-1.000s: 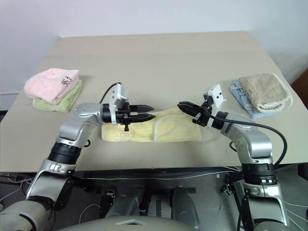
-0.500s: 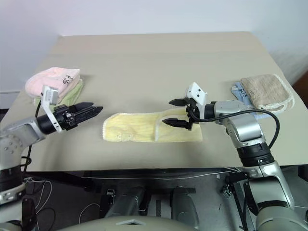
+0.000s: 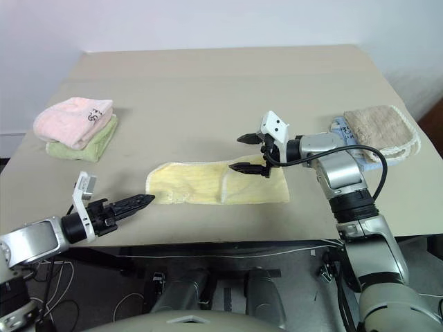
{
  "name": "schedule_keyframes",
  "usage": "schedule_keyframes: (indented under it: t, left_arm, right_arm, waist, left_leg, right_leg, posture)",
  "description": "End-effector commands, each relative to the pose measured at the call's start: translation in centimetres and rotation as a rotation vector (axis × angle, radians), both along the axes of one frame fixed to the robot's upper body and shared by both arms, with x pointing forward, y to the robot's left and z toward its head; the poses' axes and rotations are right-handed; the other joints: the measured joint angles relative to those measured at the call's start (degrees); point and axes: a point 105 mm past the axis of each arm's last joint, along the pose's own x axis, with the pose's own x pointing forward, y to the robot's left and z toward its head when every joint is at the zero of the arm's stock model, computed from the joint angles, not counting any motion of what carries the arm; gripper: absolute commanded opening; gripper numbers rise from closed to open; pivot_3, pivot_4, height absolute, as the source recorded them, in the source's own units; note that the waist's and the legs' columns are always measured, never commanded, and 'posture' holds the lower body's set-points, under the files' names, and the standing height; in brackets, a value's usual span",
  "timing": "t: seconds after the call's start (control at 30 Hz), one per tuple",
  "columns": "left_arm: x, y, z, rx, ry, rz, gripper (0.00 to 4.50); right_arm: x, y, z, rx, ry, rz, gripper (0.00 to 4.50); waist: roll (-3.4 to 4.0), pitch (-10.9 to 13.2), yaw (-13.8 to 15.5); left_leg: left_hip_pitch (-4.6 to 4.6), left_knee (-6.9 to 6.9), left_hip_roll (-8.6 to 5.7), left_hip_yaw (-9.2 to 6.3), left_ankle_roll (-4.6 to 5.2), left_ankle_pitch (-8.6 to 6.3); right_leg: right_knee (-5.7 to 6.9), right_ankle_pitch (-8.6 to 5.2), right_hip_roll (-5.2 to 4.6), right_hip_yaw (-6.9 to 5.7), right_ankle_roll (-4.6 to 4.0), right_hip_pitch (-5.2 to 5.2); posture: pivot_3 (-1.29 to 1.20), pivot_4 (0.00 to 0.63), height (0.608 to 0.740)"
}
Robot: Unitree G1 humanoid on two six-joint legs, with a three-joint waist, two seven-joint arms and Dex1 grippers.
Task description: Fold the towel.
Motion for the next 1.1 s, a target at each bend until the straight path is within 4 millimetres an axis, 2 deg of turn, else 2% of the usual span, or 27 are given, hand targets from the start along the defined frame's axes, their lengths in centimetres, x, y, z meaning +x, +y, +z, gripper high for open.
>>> schedule_keyframes:
  t: [0.03,0.43,0.63,0.8,1.1]
  left_arm:
    - [0.1,-0.3,1.5,-0.066,-0.013,0.003,4.5]
    - [2.7,-1.7,-0.1,-0.144,0.054,0.071,4.5]
    - [3.2,-2.6,-0.9,-0.107,0.101,0.058,4.5]
    - [3.9,-2.9,-0.9,-0.132,0.106,0.069,4.5]
    - [4.7,-4.8,-1.2,-0.189,0.13,0.062,4.5]
  right_arm:
    - [0.0,0.5,2.5,0.091,-0.049,0.019,4.47]
    - [-0.1,-0.3,1.8,0.091,-0.057,-0.055,4.47]
    - [-0.2,-0.7,1.8,0.089,-0.059,-0.077,4.47]
    - [0.0,-1.2,1.5,0.076,-0.069,-0.113,4.47]
    - [0.2,-1.2,1.3,0.086,-0.076,-0.146,4.47]
  waist:
    - [0.05,0.0,0.16]
    - [0.04,0.0,1.31]
    - [0.04,0.0,1.32]
    - [0.08,-0.03,1.51]
    - [0.08,-0.03,2.81]
  left_leg:
    - [0.01,0.01,0.0,0.01,0.0,0.0]
    - [0.02,-0.08,-0.02,0.06,0.02,-0.02]
    - [0.01,-0.07,-0.02,0.06,0.02,-0.01]
    - [0.02,-0.03,-0.03,0.05,0.02,-0.01]
    - [0.02,0.03,-0.04,0.06,0.02,-0.01]
  right_leg:
    - [-0.02,0.0,0.0,0.01,-0.01,-0.02]
    - [-0.11,-0.12,-0.03,0.04,-0.23,-0.02]
    - [-0.1,-0.13,-0.03,0.03,-0.23,-0.02]
    - [-0.1,-0.13,-0.04,0.02,-0.24,0.0]
    - [-0.11,-0.13,-0.06,0.01,-0.25,0.02]
  posture:
    - [0.0,0.15,0.74]
    - [0.0,0.15,0.74]
    - [0.0,0.15,0.74]
    - [0.0,0.15,0.74]
    - [0.0,0.15,0.74]
